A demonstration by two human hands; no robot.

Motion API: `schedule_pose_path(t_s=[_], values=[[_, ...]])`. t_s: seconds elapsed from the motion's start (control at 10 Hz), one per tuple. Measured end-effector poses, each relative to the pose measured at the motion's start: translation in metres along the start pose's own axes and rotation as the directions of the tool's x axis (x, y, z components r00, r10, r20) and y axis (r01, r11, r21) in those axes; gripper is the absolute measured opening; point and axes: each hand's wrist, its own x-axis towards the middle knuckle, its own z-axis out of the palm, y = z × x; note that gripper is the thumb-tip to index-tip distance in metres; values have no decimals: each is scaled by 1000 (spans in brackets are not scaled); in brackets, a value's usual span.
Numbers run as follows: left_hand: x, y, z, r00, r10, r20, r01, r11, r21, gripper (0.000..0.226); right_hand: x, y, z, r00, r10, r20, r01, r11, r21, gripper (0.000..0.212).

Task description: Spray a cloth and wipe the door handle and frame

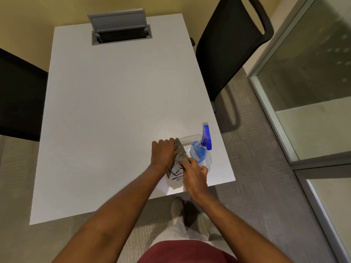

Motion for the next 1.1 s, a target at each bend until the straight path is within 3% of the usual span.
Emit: schedule_pose_path(t_s=[0.1, 0.2, 0.3, 0.4, 0.5, 0.6, 0.7, 0.8, 1.0, 1.1], values=[[0, 2, 2, 1000, 14, -10, -14, 1000, -7, 43, 7, -1, 6, 998, -52, -28, 45, 981, -190, 39], [-11, 4, 4, 997, 56, -60, -56, 998, -1, 59, 13, 2, 11, 995, -95, -26, 85, 962, -259, 35], [-25, 6, 14, 987, 163, 15, -163, 985, 57, 60, 22, 3, 23, 995, -65, -70, 43, 960, -277, 30], [-25, 3, 21, 976, 153, 156, -165, 984, 67, 53, 24, 3, 26, 999, -21, -31, 12, 961, -278, 33], [-24, -4, 24, 958, 142, 248, -175, 977, 118, 55, 22, 10, 24, 995, -99, 34, 104, 915, -390, 37], [-24, -4, 26, 946, 158, 284, -198, 973, 118, 59, 22, 9, 16, 998, -31, 59, 53, 910, -410, 42], [-24, -4, 26, 943, 158, 294, -205, 969, 135, 59, 25, 7, 13, 989, -73, 126, 123, 885, -448, 43], [-26, -2, 28, 950, 148, 273, -192, 971, 143, 53, 23, 10, 9, 982, -132, 132, 177, 886, -429, 41], [-44, 13, 27, 983, 180, 37, -182, 982, 51, 35, 2, 35, -11, 964, -267, -12, 249, 914, -321, 30], [-63, 39, 31, 967, 242, -82, -247, 968, -48, 35, -9, 62, -34, 967, -208, -145, 164, 949, -269, 31]])
